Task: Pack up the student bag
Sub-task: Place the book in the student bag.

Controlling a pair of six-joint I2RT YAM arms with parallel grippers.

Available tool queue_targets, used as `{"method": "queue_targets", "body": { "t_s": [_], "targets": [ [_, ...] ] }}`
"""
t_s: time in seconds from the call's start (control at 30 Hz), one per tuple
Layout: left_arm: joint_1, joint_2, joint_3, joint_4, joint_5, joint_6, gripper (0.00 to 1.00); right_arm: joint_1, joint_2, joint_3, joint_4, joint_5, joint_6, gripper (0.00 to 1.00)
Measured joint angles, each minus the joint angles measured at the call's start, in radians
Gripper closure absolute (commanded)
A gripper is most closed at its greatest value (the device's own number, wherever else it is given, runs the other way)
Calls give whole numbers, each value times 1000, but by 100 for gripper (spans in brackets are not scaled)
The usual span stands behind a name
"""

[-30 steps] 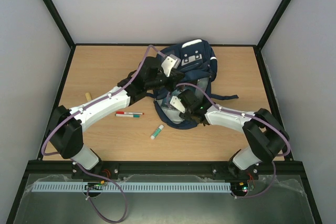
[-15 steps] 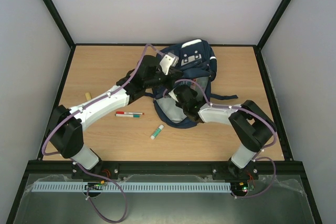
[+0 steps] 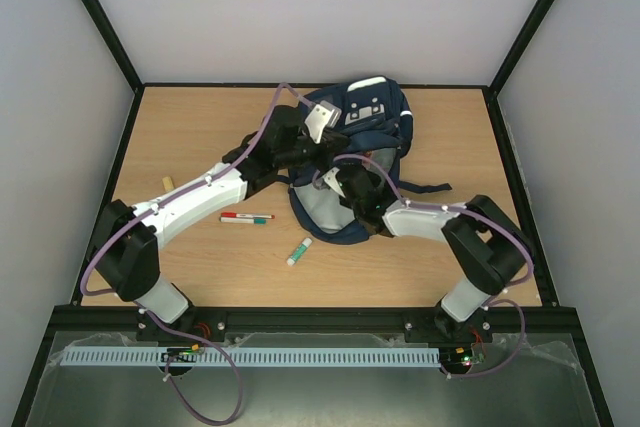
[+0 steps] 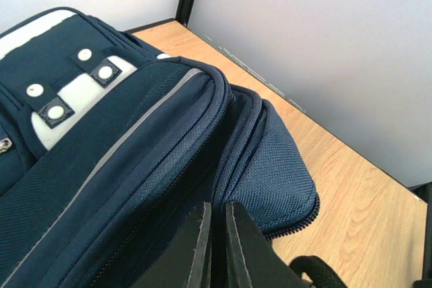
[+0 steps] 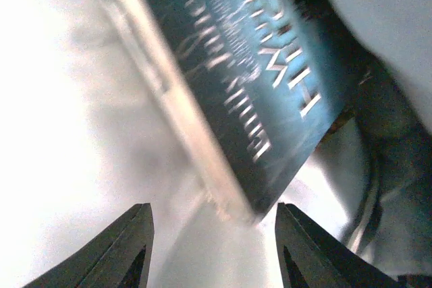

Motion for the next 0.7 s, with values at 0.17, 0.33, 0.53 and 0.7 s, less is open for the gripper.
{"method": "queue_targets", "body": {
  "t_s": [0.17, 0.33, 0.53, 0.7],
  "targets": [
    [-8, 11, 2, 0, 5, 0, 98, 17, -122, -57, -198, -79, 40, 45],
    [-10, 12, 3, -3, -1, 13, 98, 19, -257, -73, -402, -190, 107, 45],
    [-18, 50, 56, -39, -6, 32, 98, 19, -513, -63, -671, -391, 165, 45],
    [-60, 148, 147, -79, 3, 55, 98, -19, -764, -20, -846, -531, 214, 45]
  ]
}}
